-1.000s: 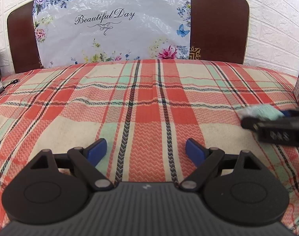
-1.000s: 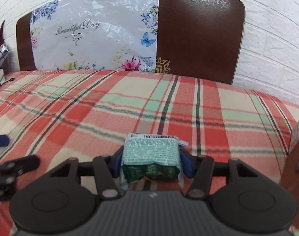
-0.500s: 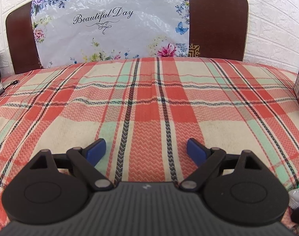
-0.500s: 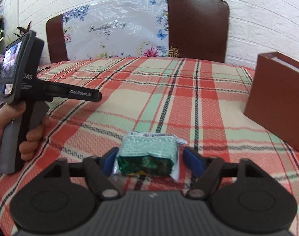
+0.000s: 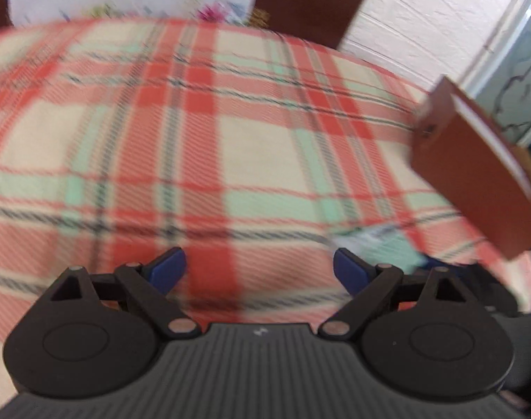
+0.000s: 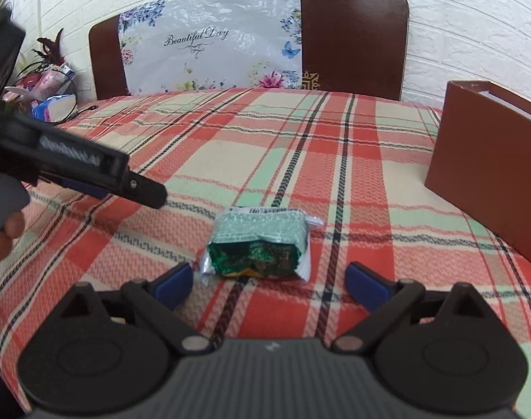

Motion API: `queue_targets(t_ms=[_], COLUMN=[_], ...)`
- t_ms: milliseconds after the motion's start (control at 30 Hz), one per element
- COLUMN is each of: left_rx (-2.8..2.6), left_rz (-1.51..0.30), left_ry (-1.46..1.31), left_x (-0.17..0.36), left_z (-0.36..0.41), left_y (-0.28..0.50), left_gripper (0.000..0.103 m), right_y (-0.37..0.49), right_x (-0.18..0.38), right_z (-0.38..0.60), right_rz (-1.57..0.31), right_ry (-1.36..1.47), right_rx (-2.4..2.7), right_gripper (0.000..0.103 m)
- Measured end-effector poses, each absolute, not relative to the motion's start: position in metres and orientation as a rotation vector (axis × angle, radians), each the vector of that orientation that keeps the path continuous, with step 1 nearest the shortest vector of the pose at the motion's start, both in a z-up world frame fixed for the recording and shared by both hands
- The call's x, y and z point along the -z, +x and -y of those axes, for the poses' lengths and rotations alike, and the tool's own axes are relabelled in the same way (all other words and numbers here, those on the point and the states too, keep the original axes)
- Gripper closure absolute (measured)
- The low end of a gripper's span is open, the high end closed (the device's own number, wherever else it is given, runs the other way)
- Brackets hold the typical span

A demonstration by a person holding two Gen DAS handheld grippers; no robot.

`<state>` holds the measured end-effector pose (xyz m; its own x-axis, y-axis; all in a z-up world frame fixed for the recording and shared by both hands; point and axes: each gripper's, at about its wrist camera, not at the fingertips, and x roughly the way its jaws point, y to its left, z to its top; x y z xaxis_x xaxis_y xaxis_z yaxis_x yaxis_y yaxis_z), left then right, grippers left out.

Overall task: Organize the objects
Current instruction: 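Grasp the green-and-white packet with the left gripper, then drop the packet into the brown box and open the left gripper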

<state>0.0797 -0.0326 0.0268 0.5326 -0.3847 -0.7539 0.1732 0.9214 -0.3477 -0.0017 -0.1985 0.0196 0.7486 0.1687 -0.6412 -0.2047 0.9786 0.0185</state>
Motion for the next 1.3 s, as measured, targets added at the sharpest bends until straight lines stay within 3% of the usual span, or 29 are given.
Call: queue_targets(t_ms=[233,300,400,467,633,933,1167,1200,1267,1300], left_rx=[0.423,0.454,0.496,0.494,0.619,0.786,0.837,0.829,0.775,0.740], left_rz=[-1.018,-1.016,-1.026,-1.023,-0.954,-0.804,-0.703,-0.695,-0.672,-0.657], left_ry=[-0.249,-0.217,-0.201,-0.185,-0.109,-0.030,0.040,0.040,0.055,0.063], left_x=[-0.018,-0.018,-0.019,-0.024,-0.054,-0.109,-0.130,-0.130,-0.128,-0.127], left_z=[0.084,0.097,0.108,0.115,0.146,0.216,0.280,0.289,0.303,0.305], left_y=[0.090,0.090,0.091,0.092,0.088,0.099,0.123,0.132,0.144,0.147], left_gripper=[0.013,0.031,0.050,0.051,0.054,0.054,0.053,0.049,0.042,0.042], right_y=[0.002,0.001,0.000,0.000,-0.004,-0.018,0.002,0.010,0.032,0.041], right_x=[-0.020,-0.020,-0.021,-0.022,-0.031,-0.075,-0.099,-0.100,-0.098,-0.096], right_z=[0.197,0.197,0.197,0.198,0.216,0.261,0.310,0.319,0.342,0.352], right_rz=[-0.691,-0.685,-0.667,-0.656,-0.589,-0.327,-0.235,-0.233,-0.281,-0.310], right_ry=[-0.047,-0.045,-0.046,-0.040,0.042,0.033,0.021,0.023,0.044,0.065], right_rx=[-0.205,-0.211,-0.223,-0.210,-0.158,0.069,0.230,0.264,0.330,0.361], right_gripper=[0.007,0.014,0.037,0.049,0.062,0.065,0.064,0.062,0.039,0.040])
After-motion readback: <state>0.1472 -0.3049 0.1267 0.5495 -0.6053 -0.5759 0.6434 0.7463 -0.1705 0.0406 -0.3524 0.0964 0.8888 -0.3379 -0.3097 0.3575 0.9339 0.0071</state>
